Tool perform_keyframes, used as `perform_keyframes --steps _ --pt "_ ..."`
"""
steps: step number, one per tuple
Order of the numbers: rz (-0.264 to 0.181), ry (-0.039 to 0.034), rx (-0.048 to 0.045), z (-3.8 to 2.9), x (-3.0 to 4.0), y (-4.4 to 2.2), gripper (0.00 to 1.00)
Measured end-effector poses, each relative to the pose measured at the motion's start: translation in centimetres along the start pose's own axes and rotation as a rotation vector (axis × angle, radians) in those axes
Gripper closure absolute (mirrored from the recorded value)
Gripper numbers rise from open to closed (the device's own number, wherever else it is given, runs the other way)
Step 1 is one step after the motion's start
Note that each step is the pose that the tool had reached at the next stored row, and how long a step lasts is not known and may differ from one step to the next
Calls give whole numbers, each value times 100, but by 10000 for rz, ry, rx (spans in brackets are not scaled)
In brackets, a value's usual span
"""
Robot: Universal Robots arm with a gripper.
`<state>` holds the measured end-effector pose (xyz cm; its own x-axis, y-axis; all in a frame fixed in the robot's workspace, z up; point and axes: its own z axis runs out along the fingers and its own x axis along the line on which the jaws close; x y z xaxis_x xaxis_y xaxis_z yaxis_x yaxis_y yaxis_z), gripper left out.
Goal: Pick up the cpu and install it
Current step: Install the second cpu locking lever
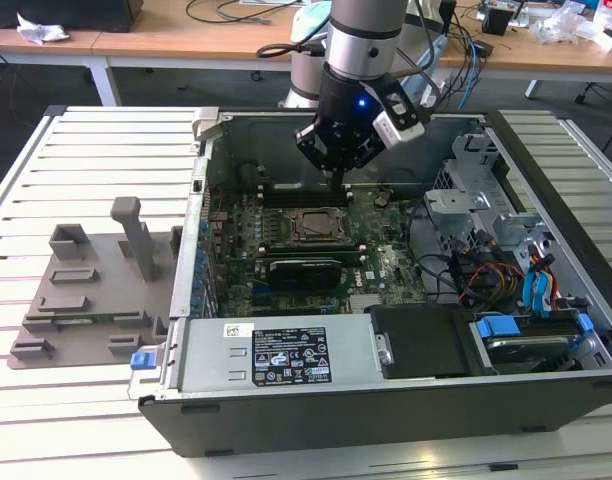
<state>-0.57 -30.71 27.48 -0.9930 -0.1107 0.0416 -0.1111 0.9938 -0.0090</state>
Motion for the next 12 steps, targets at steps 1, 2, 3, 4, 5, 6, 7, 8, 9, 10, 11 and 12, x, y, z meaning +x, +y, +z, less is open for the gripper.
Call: perform_keyframes --steps 1,2,3,4,5,6,7,8,9,10,11,12 --pt "0 0 0 0 0 0 89" --pt "0 0 0 -1 0 0 89" --pt "0 1 1 -2 0 -2 89" --pt "0 0 0 -2 1 -5 89" --pt "0 0 0 -2 1 -8 89" --pt "0 0 1 -2 1 -10 89" --pt "1 -1 0 0 2 -14 89" --pt "0 0 0 5 2 -19 89" --pt "1 0 0 12 3 -27 89" --pt "0 1 1 16 3 -31 89" --pt "-1 1 1 21 3 -40 89" --pt "0 1 2 22 5 -49 89"
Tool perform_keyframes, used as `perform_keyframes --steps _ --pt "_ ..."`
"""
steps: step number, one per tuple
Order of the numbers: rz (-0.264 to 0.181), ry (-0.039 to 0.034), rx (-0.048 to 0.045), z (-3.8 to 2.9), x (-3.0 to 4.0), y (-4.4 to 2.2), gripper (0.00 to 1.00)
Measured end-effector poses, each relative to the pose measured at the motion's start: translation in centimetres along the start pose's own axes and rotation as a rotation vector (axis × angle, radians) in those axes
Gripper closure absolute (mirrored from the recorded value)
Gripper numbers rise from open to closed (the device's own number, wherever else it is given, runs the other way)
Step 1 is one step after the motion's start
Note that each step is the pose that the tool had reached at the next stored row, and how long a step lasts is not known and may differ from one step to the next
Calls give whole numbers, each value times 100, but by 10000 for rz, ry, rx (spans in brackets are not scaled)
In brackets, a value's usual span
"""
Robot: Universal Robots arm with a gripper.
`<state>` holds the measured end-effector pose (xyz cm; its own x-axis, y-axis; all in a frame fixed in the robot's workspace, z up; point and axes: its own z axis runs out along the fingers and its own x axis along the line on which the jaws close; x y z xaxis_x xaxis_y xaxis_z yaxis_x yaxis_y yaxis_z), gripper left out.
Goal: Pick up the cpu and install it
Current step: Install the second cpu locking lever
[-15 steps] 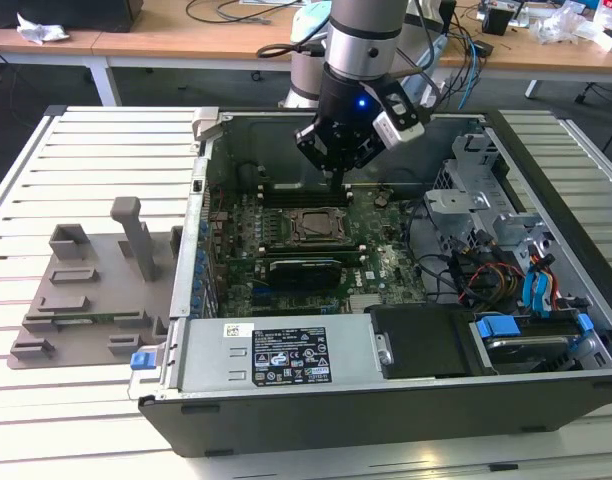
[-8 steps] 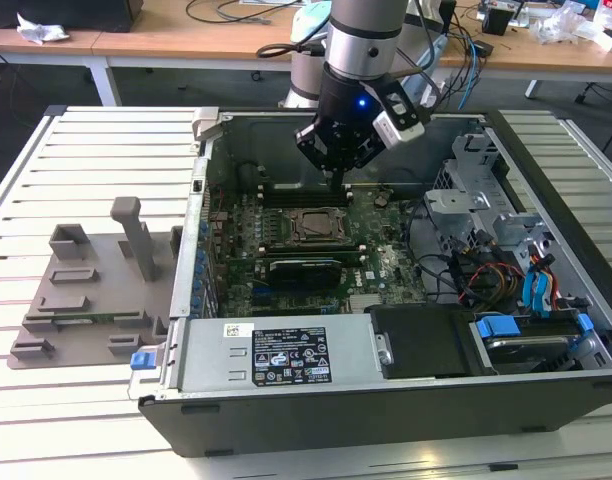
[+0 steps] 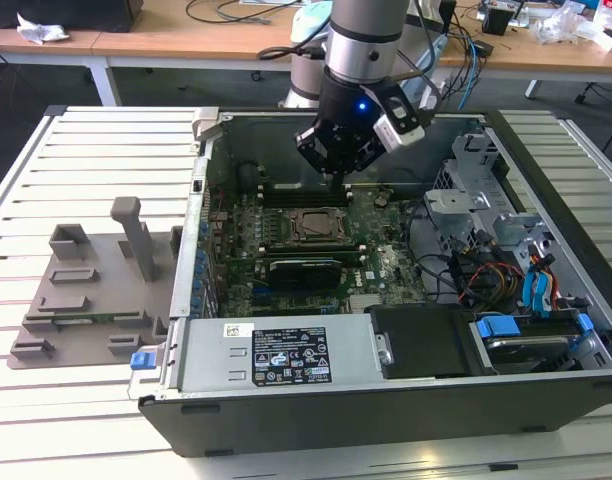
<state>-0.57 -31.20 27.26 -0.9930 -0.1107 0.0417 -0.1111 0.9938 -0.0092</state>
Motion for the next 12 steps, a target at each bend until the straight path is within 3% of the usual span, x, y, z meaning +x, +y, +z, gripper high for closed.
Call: perform_keyframes --steps 4,12 --pt "-1 -1 -1 9 9 -89 89" --pt "0 -1 -2 18 16 -149 89"
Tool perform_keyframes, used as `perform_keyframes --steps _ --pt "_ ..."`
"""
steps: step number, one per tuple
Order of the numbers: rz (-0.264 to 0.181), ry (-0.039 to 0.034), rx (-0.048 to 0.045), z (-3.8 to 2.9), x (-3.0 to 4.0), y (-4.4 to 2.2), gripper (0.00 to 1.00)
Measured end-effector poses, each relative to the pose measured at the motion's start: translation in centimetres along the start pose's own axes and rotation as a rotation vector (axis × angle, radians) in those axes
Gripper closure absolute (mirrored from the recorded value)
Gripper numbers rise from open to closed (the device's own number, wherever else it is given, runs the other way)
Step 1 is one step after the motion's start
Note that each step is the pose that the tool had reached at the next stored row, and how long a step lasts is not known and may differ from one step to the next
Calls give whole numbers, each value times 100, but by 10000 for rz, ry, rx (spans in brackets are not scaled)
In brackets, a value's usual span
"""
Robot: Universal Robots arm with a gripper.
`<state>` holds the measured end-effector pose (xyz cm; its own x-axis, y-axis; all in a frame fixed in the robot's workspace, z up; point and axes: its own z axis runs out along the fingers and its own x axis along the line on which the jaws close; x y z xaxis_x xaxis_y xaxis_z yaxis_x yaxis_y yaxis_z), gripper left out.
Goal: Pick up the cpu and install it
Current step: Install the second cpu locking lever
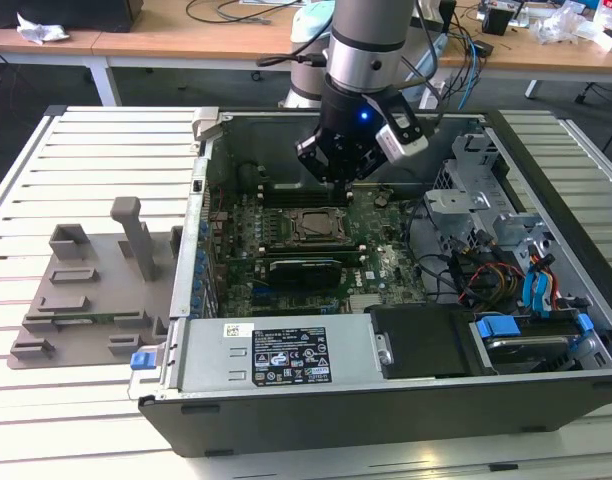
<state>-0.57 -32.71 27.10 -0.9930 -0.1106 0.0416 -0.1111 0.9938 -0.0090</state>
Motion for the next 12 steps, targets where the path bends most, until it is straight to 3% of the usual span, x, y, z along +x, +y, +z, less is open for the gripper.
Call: perform_keyframes --steps 6,12 --pt "0 1 1 7 6 -52 89" --pt "0 0 0 14 18 -169 89"
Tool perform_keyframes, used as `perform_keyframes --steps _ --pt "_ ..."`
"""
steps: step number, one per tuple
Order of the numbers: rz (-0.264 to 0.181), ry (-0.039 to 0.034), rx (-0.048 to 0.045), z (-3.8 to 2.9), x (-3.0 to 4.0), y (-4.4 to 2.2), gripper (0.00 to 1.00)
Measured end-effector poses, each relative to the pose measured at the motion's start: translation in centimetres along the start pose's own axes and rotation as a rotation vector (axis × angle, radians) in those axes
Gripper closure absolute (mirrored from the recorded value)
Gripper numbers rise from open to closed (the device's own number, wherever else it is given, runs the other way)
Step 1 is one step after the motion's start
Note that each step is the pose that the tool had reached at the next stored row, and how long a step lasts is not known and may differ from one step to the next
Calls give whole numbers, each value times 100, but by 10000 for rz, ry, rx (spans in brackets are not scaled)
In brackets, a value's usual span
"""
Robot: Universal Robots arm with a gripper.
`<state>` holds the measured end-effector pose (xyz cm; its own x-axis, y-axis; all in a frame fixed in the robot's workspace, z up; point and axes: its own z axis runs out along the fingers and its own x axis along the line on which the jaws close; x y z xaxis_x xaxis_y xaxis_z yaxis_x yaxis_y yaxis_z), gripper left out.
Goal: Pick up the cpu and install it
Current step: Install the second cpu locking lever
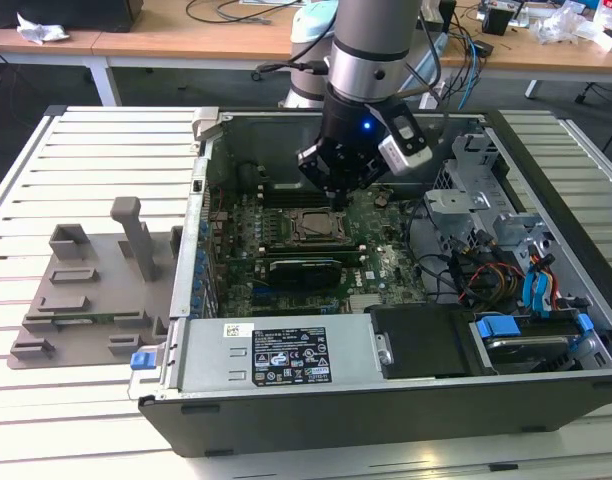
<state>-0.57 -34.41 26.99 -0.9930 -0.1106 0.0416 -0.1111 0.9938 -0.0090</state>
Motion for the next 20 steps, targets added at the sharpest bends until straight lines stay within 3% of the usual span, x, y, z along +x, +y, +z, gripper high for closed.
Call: perform_keyframes --steps 1,2,5,7,9,11,15,17,20 --pt "-1 0 0 2 3 -23 89" --pt "-3 -8 -73 9 18 -90 89" --pt "-20 -55 -499 13 41 -161 89" --pt "-36 -101 -904 21 63 -235 89" --pt "-45 -121 -1084 47 91 -312 89" --pt "-47 -134 -1202 72 116 -358 89" --pt "-50 -141 -1257 155 159 -376 89" --pt "-53 -147 -1277 205 271 -364 89" --pt "-57 -161 -1397 263 344 -358 89"
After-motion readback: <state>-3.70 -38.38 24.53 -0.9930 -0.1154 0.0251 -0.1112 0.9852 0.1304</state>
